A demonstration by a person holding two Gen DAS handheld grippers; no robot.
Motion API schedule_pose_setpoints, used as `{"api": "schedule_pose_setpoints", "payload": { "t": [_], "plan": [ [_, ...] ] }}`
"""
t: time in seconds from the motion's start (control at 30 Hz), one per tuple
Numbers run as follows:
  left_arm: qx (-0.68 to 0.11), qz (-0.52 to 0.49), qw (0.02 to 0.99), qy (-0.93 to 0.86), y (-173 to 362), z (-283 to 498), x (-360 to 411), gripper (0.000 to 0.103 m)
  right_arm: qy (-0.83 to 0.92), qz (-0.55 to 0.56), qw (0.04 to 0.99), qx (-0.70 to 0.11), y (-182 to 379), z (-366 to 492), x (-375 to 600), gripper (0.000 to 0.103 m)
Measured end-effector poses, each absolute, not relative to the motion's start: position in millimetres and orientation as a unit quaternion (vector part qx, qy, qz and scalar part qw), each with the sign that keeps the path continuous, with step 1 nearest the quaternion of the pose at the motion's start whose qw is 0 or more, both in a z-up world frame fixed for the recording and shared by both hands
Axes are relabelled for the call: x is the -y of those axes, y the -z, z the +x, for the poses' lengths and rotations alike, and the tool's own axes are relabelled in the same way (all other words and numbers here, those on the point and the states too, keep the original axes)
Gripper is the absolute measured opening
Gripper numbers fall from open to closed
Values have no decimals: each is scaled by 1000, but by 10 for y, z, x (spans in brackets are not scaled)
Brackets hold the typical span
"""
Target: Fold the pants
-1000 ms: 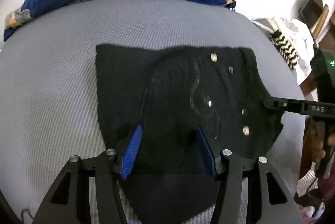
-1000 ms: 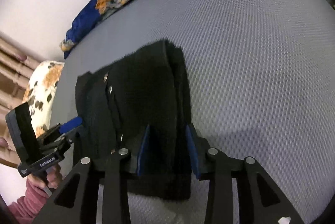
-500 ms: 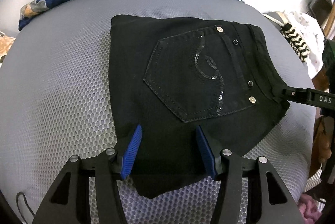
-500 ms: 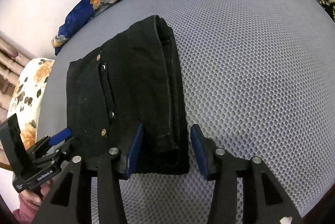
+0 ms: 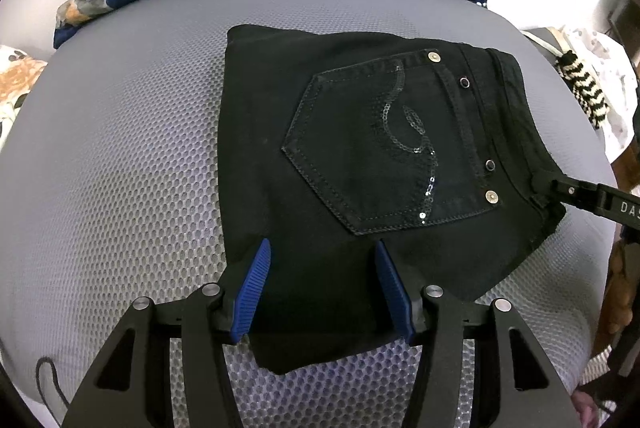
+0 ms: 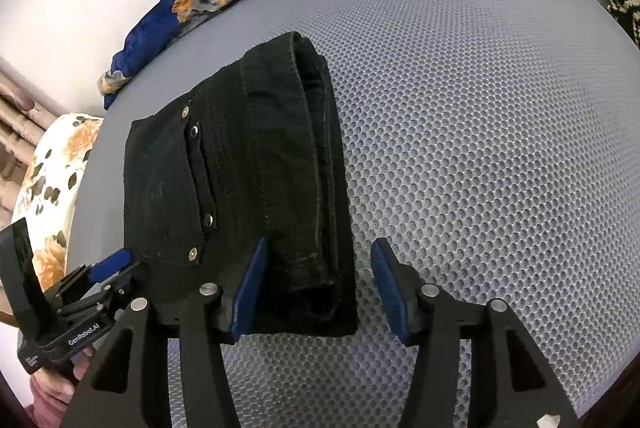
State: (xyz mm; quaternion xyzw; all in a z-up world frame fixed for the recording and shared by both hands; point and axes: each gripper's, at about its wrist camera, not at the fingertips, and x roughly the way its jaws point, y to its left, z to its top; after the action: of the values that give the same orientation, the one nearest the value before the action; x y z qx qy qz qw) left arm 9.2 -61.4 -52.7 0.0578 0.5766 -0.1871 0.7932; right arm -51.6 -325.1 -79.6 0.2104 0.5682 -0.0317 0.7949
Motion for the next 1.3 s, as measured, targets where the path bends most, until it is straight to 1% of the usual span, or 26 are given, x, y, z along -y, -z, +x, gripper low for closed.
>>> {"api": "schedule_pose_setpoints", "payload": {
  "t": [0.37, 0.67, 0.77, 0.87, 1.1, 1.3],
  "plan": [
    [-579, 53, 794, 180, 533, 95, 638, 56, 31, 214, 794, -568, 815, -541, 3280, 58],
    [-575, -41, 790, 206, 358, 237, 256, 56, 3, 218, 779, -588, 855, -422, 3389, 64],
    [-572, -54, 794, 198, 349, 310, 94, 56, -10, 207, 776, -595, 865, -374, 3408, 68],
    [-581, -67, 790, 186, 414, 405, -47, 56, -32, 206, 774, -598, 860, -314, 3430, 68],
    [-611, -121, 753, 215, 603, 600, -92, 56, -95, 285, 744, -597, 963, -172, 3691, 68],
    [-629, -158, 726, 228, 746, 738, -74, 56, -137, 369, 717, -575, 1113, -38, 3885, 69]
  ]
}}
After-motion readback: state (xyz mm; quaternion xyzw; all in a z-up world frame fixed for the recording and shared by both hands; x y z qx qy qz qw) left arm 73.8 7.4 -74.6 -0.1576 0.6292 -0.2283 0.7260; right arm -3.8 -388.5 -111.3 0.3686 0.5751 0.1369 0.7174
